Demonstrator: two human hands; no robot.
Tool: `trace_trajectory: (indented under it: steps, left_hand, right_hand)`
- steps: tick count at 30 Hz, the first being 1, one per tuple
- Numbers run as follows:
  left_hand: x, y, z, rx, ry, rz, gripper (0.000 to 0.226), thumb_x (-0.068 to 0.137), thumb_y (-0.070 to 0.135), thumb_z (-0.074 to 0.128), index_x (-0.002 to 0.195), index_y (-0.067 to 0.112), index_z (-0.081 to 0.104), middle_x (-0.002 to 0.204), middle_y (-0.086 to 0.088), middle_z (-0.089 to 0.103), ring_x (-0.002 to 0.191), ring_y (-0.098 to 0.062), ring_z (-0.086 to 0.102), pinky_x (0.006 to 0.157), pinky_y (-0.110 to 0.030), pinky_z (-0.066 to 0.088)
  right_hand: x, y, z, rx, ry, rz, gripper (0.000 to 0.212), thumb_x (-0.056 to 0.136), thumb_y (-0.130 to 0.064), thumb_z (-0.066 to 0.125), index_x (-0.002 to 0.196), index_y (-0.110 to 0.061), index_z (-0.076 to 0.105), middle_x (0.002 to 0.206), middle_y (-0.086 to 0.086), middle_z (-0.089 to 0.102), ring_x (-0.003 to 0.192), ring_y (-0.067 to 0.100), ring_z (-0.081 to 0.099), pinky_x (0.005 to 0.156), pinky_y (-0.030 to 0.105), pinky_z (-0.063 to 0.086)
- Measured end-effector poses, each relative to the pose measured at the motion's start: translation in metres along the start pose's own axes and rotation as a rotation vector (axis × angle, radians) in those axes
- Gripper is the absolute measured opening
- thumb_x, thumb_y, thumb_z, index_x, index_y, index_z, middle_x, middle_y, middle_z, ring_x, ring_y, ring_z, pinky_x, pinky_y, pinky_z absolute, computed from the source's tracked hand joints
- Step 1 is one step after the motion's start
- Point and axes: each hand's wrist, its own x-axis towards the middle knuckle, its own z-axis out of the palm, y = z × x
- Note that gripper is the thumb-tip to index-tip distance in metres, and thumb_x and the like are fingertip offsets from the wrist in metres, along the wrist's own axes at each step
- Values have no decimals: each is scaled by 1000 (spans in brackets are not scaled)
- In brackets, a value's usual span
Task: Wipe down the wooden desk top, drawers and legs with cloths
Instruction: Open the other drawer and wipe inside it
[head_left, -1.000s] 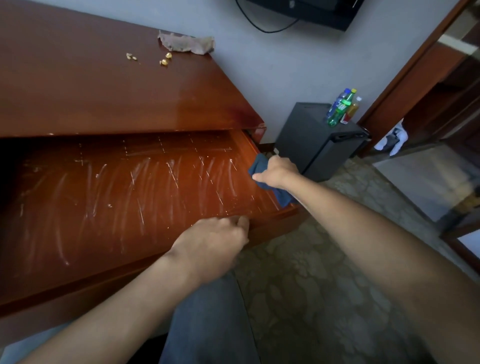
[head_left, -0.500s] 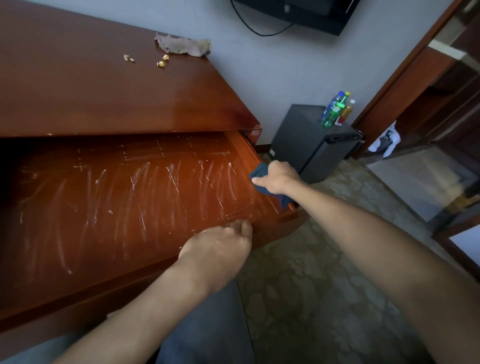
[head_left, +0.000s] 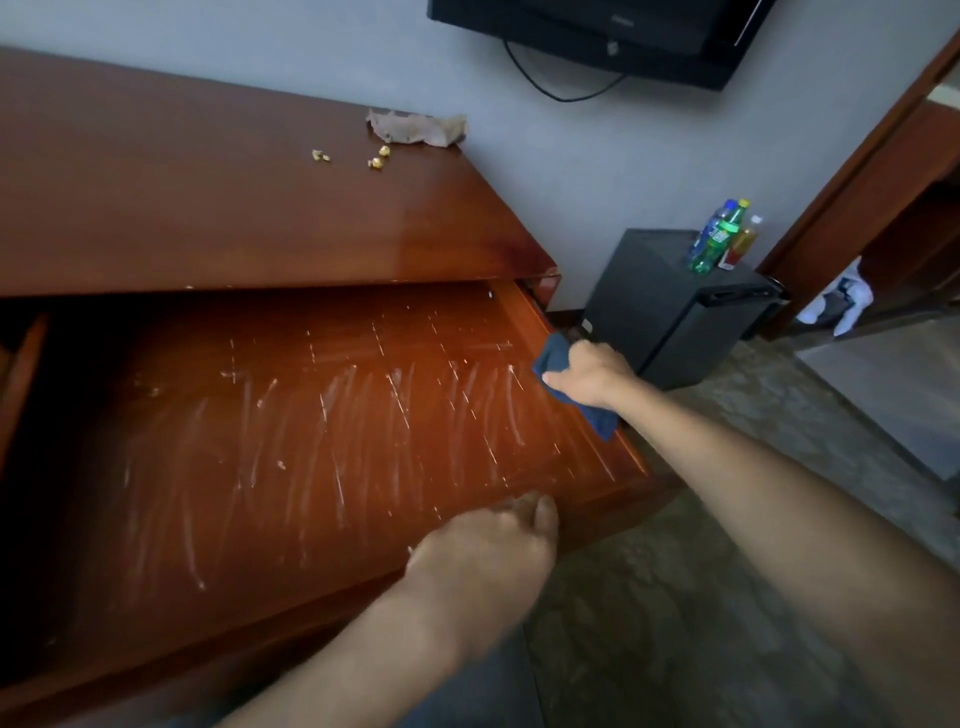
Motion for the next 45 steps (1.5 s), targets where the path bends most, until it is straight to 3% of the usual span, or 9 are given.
trace_trajectory:
  steps: [9, 13, 16, 19, 23, 28, 36, 41, 45]
  left_hand:
    - [-27, 35, -8, -154, -51, 33, 70, 107, 18, 48, 163, 6, 8, 169, -18, 19, 152, -36, 31, 121, -46, 34]
    - [-40, 25, -25, -454, -37, 34, 43, 110, 33, 41, 146, 11, 45, 148, -10, 51, 131, -33, 53, 109, -41, 46]
    - [-53, -14, -45, -334, 83, -48, 32, 109, 44, 38, 127, 22, 52, 120, -6, 66, 107, -29, 65, 91, -35, 52]
    - [-62, -102, -60, -129, 342, -267, 31, 106, 39, 44, 131, 24, 55, 130, -1, 65, 114, -28, 65, 94, -33, 51]
    - [-89, -242, -62, 73, 549, -585, 47, 102, 32, 49, 145, 14, 53, 150, -14, 54, 139, -36, 50, 113, -48, 40]
    - [-155, -337, -54, 50, 474, -875, 68, 102, 63, 13, 153, 33, 45, 163, 0, 40, 152, -31, 30, 123, -55, 21]
    - [-159, -352, -36, 83, 493, -912, 67, 104, 61, 5, 160, 38, 32, 168, 6, 30, 155, -30, 23, 126, -51, 14]
    - [-159, -350, -29, 94, 529, -898, 68, 104, 56, 8, 159, 28, 39, 165, -2, 36, 153, -34, 29, 124, -52, 19]
    - [-173, -331, -11, 9, 578, -860, 66, 106, 46, 25, 159, 9, 34, 167, -14, 31, 156, -33, 20, 128, -45, 11]
  right_hand:
    - [-74, 39, -20, -279, -119, -77, 46, 98, -54, 57, 78, -13, 51, 80, 2, 60, 72, 19, 60, 61, 32, 44]
    - [-59, 13, -35, -299, 252, -135, 48, 102, -59, 45, 91, -15, 59, 97, 11, 68, 90, 35, 67, 71, 38, 48]
    - [-35, -22, -48, -101, 513, -158, 55, 104, -60, 40, 110, -12, 66, 105, 19, 71, 98, 43, 67, 76, 42, 48]
    - [-6, -56, -66, 23, 702, -199, 50, 105, -54, 43, 109, -9, 65, 101, 22, 72, 94, 44, 68, 70, 39, 43]
    - [39, -95, -63, 127, 491, -289, 50, 101, -59, 38, 109, -18, 65, 107, 15, 70, 103, 39, 64, 86, 43, 48]
    - [67, -136, -33, 29, 338, -349, 74, 100, -62, 12, 142, -18, 54, 153, 6, 48, 143, 25, 38, 124, 48, 16]
    - [2, -294, -21, 75, 259, -821, 56, 109, -48, 30, 159, -21, 34, 168, -4, 25, 154, 15, 22, 119, 27, 16]
    - [-52, -367, 17, 259, 255, -1141, 49, 103, -35, 56, 149, -18, 53, 158, 1, 45, 147, 17, 39, 118, 25, 19]
    - [-54, -363, 28, 612, 291, -1220, 35, 86, -12, 70, 120, -7, 75, 126, 9, 71, 113, 20, 68, 103, 31, 47]
